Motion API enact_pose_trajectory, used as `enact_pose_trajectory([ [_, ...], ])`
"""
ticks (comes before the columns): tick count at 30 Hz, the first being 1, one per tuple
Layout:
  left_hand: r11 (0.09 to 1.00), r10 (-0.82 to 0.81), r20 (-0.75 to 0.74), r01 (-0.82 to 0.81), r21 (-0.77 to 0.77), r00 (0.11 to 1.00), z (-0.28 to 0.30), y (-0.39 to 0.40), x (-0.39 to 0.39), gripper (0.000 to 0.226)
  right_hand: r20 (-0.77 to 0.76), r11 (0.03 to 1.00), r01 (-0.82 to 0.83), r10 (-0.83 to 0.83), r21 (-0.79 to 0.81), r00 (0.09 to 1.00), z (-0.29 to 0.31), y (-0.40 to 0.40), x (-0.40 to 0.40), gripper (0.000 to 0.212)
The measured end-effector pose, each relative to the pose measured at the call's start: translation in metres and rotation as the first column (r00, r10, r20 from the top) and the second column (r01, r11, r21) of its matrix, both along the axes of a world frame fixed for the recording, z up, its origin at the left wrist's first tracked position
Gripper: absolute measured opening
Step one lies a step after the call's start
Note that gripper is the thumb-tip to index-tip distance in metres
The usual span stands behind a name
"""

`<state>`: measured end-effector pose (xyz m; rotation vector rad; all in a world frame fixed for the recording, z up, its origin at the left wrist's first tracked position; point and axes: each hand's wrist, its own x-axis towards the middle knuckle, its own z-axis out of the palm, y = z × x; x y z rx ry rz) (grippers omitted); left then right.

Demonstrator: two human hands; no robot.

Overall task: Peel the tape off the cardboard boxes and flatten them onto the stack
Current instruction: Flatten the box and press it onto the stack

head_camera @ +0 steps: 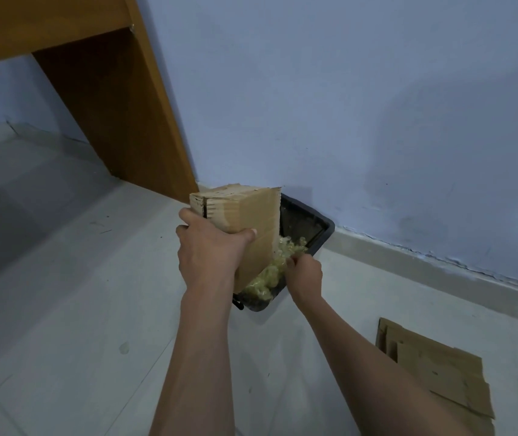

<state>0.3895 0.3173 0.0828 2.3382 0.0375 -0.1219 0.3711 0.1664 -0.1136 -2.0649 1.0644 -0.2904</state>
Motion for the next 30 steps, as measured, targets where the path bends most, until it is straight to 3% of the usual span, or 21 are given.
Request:
enact_pose_trajectory([
  [3,1.0,0.008,-0.003,-0.008,-0.001,1.0,0.002,0.0,-0.002,0.102,0.083,0.999,0.052,-0.052,0.012,0.995,0.011,0.0,-0.007,0.008],
  [10,1.0,0.019,-0.041,-0.019,0.003,0.999,0.016,-0.006,-0.014,0.106,0.283,0.975,0.195,-0.219,0.11,0.934,0.084,-0.005,-0.04,0.027],
  [14,0.994,-0.099,-0.019,0.098,-0.052,0.995,0.034,-0.024,-0.042,0.101,0.344,0.951,0.046,-0.155,0.306,0.926,0.159,0.007,-0.098,0.028],
  [17,0.952,-0.257,-0.04,0.246,-0.182,0.965,0.057,-0.043,-0.075,0.082,0.342,0.824,-0.145,-0.063,0.548,0.937,0.207,0.012,-0.155,0.051],
  [21,0.828,-0.484,0.032,0.47,-0.307,0.874,0.086,-0.063,-0.129,0.088,0.448,0.858,-0.189,-0.054,0.479,0.892,0.238,0.0,-0.22,0.078],
  [24,0.715,-0.605,0.137,0.611,-0.339,0.784,0.096,-0.077,-0.176,0.085,0.496,0.861,-0.153,-0.127,0.485,0.859,0.263,-0.013,-0.269,0.079],
  [27,0.633,-0.666,0.141,0.656,-0.411,0.732,0.09,-0.09,-0.223,0.06,0.442,0.922,-0.092,-0.091,0.376,0.892,0.283,-0.021,-0.328,0.072],
  [30,0.589,-0.714,0.131,0.691,-0.42,0.688,0.072,-0.103,-0.267,0.034,0.309,0.955,-0.013,-0.083,0.297,0.947,0.281,-0.03,-0.384,0.091],
])
